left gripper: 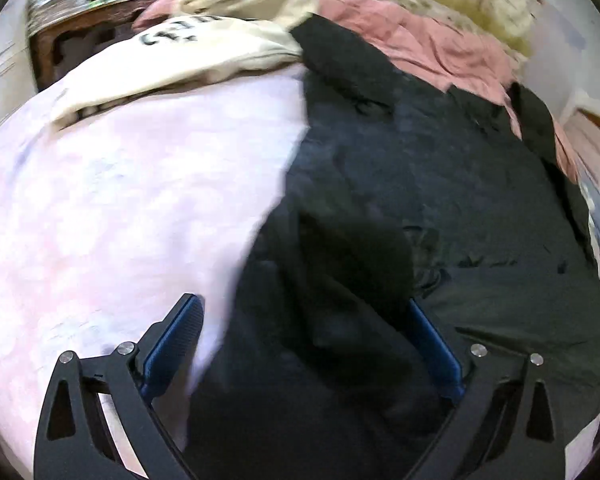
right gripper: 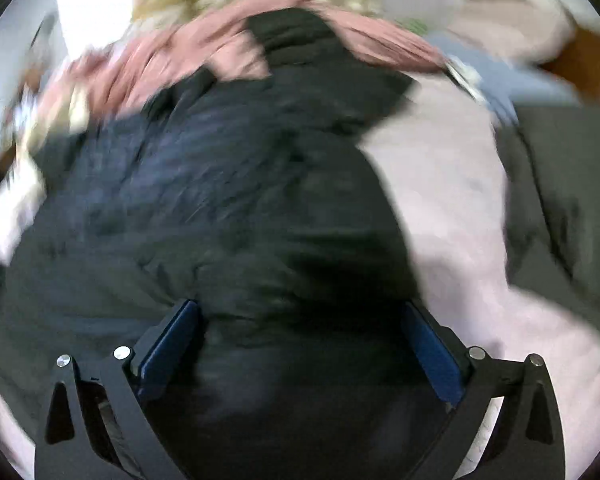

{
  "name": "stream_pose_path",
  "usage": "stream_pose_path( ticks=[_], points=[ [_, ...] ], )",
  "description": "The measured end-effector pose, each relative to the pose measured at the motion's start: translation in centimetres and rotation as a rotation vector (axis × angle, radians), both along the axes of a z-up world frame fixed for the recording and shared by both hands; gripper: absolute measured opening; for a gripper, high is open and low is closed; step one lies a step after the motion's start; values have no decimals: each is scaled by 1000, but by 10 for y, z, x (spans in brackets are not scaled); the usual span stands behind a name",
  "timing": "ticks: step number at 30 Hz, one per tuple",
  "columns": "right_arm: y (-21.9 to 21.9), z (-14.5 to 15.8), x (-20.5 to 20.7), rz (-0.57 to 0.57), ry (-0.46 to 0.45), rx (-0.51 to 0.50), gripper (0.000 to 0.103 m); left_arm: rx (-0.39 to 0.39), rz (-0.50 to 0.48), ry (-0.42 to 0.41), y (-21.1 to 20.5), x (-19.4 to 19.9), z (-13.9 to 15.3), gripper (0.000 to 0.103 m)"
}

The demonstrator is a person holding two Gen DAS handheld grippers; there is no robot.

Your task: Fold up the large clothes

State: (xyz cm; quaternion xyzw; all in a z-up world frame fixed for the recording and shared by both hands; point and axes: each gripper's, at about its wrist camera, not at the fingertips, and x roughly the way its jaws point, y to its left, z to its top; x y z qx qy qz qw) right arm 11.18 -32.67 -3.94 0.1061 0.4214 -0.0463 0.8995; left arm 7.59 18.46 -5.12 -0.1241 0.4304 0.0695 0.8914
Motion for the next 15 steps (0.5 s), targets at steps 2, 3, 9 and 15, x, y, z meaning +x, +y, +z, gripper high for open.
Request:
stream_pose_path(
  ticks=[2,3,9,15],
  points=[
    [-21,1,-8,-108,35,-85,102,35,5,-12,-2,-10,7,99],
    [-31,6,-16,-117,21,-87,102,56,2,-25,-7,-16,11,98],
    [-5,65,-54,26,-209,-66,102,155,-148,-209,-65,-45,63,95],
    [95,80,-56,387,-241,46,102,35,-347,-201,-129,-37,86,99]
  ],
)
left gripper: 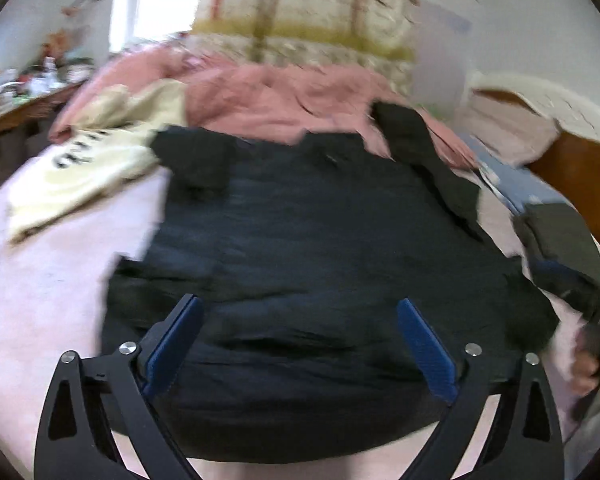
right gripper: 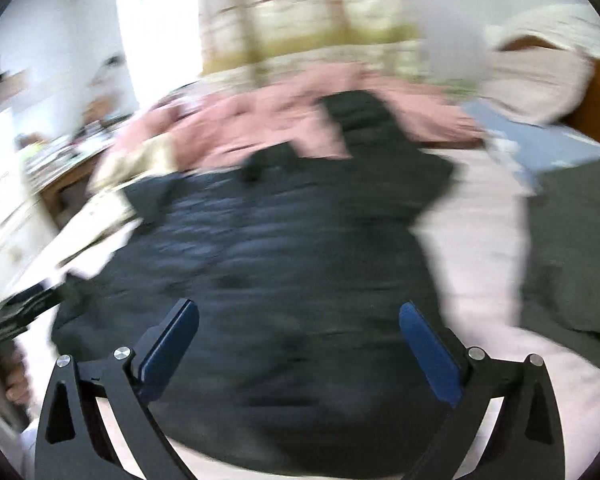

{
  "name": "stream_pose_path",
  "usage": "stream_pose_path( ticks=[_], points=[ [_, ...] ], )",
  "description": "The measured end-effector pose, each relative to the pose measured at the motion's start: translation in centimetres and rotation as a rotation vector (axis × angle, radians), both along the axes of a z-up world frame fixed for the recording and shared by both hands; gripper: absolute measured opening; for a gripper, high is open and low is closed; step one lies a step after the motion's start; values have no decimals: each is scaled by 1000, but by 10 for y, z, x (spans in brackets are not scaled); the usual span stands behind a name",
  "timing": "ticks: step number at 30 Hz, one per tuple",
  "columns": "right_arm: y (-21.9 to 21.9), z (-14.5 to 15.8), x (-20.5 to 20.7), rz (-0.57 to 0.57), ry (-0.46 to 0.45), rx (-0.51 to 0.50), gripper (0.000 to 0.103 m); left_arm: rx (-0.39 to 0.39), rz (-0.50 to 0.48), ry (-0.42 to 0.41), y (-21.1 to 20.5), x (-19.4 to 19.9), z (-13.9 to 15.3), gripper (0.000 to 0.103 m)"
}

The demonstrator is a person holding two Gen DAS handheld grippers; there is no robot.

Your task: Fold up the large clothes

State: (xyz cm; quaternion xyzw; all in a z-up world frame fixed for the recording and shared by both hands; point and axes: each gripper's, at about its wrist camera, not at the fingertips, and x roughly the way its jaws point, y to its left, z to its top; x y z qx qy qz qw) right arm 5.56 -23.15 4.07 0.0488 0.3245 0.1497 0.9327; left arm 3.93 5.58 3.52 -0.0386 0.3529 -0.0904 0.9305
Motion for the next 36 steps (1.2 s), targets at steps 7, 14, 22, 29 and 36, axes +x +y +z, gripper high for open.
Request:
stream_pose_path(
  ticks=[7,14,22,29,36],
  points=[
    [52,-67,6,48,88,-286,102,149,-35,116,-38,8,-61,100],
    [29,-70,5,49,171,-180,102,168,-29,101,-30,5,-75,103],
    [4,-18,-71,-163,-362,-133,103,107,81,-336,-9,-49,-21,102],
    [7,9,-128,-385,-695,-192,103,17,220,-692,12,-103,11,103],
    [28,8,-147,-453,-818,-272,103,58,177,-741,3,-109,13,103]
  ],
)
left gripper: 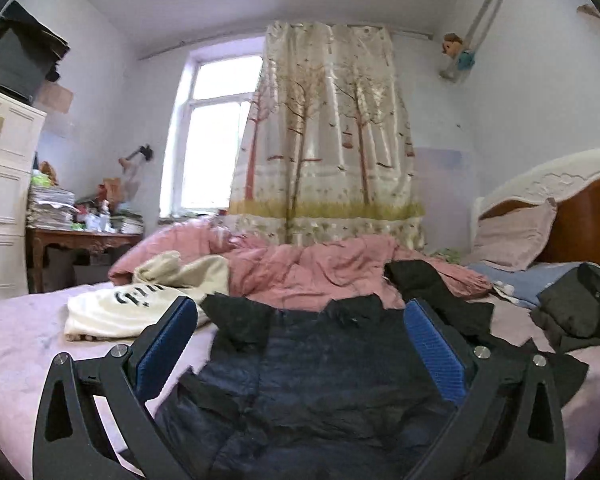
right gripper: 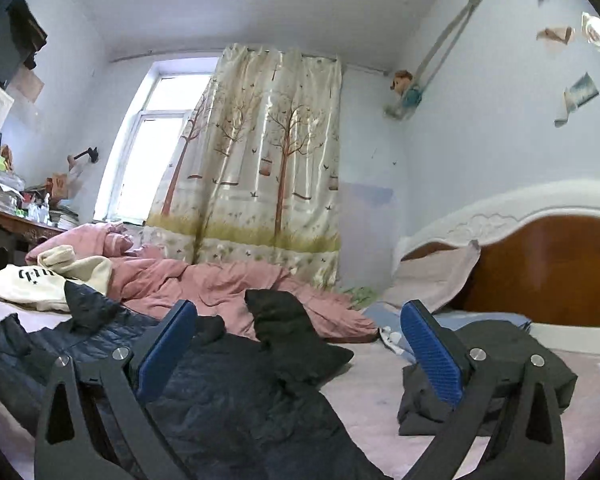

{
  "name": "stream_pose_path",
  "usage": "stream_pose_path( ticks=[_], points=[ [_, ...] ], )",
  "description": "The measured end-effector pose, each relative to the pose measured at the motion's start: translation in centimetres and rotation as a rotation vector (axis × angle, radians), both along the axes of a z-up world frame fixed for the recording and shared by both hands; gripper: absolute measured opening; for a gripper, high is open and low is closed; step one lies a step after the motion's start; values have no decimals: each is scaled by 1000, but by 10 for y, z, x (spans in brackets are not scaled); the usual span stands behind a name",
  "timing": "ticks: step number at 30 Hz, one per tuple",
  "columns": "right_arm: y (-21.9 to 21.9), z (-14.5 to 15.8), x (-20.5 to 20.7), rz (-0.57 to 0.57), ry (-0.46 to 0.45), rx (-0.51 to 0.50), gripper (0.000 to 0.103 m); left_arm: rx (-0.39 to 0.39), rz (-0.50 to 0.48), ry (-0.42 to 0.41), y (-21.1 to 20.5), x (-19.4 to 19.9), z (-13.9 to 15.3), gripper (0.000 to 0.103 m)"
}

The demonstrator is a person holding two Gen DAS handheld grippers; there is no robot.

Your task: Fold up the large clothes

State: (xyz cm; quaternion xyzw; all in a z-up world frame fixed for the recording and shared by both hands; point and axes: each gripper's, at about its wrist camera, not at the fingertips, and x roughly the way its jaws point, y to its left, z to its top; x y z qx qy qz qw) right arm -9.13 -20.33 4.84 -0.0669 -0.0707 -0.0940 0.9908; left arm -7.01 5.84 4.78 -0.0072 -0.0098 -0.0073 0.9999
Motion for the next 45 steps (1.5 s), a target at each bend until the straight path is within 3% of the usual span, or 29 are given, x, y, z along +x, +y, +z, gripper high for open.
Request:
stream_pose_path(
  ticks=[9,11,13,15,17,19,21,24,25,27,28,29,32,35,39,41,43,45],
  points=[
    [-9,-10,20,80,156,46,103,38,-6,47,-11,-2,-7,103],
    [-10,-12,29,92,245,60,103,52,43,139,-11,2,-14,103],
    [-9,-23,44,136,416,91,103,48,45,221,-8,1,-26,103],
    [-12,-35,49,175,484,135,103,74,39,211,-9,-6,-32,103],
    [-10,-38,44,138,454,129,103,138,30,127,-16,-20,-29,103],
    [-8,-35,38,158,429,120,103,153,27,122,-21,-26,-29,103],
    [-6,-33,36,138,445,117,103,119,38,229,-22,-21,-32,103],
    [-5,-42,50,117,640,118,103,9,-8,390,-10,-15,-33,103],
    [-7,-49,55,168,718,142,103,8,-27,404,-7,-15,-35,103],
    [-9,-59,60,233,810,154,103,80,-2,433,-8,-7,-40,101],
    [-7,-63,62,231,836,112,103,135,-12,475,-10,2,-43,94],
    [-4,-66,63,225,843,62,103,171,-51,521,-9,11,-48,84],
    [11,-78,64,200,878,-135,103,275,-170,625,-9,33,-63,82],
    [19,-87,67,200,897,-234,103,399,-178,678,-12,44,-78,82],
    [11,-83,66,218,912,-219,103,395,-215,744,-1,51,-86,83],
    [-1,-83,71,125,884,-212,103,425,-182,788,4,58,-90,85],
    [-18,-85,80,84,912,-150,102,415,-134,790,15,62,-87,86],
    [-31,-84,82,116,940,-75,98,396,-146,804,27,60,-85,86]
  ],
)
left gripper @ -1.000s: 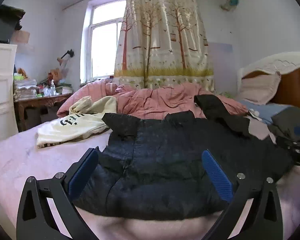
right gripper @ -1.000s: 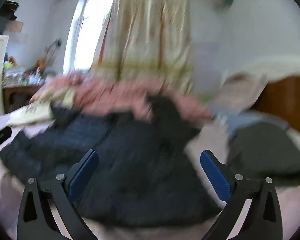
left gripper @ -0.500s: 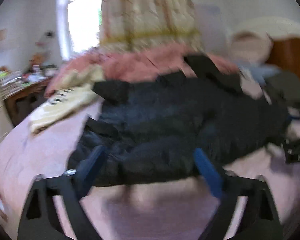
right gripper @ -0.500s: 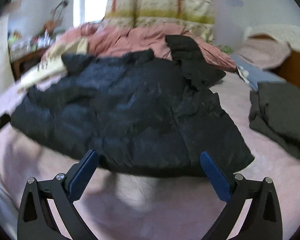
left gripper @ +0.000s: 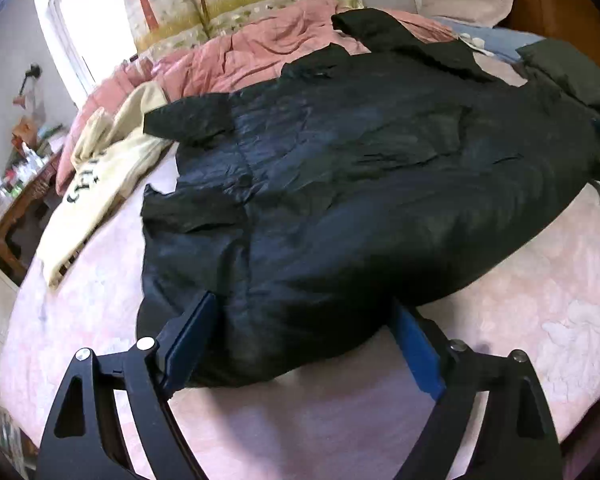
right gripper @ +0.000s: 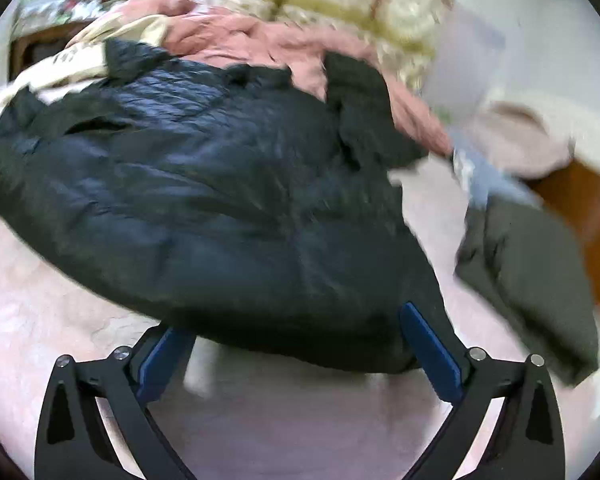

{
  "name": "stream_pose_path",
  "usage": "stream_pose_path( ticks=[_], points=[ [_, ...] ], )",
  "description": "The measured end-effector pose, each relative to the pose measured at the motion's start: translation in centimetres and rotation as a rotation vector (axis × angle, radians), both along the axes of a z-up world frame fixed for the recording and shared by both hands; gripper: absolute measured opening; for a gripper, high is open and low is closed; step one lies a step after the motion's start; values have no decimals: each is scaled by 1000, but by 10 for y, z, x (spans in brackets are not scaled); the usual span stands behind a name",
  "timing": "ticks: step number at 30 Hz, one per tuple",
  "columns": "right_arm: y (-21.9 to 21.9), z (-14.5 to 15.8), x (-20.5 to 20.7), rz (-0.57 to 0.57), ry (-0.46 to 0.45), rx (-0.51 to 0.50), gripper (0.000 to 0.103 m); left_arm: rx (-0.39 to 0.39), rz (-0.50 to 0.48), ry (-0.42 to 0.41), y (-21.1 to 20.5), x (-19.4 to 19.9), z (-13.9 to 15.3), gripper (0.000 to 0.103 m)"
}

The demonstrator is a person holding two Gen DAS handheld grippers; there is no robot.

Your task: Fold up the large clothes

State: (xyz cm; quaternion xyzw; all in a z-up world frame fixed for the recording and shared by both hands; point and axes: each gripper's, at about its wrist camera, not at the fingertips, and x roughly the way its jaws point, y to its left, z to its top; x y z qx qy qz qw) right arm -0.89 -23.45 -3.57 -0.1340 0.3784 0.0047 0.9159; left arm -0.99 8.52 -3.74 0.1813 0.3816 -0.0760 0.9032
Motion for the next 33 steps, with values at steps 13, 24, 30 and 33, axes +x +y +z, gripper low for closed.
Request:
stream_pose_path(
  ticks=[13,24,30,33],
  points=[
    [-2,2,-19,16,-4,-97,13,-146,140,72,46,-25,15,6],
    [-12,47,-89,77,60,28,12,-190,100,161,54,-84,67,7],
    [-28,77,-11,49,63,142,12,-307,188,141,58,-3,89,7],
    [-32,80,40,24,96,215,12,-365,235,185,63,52,83,7]
  ],
)
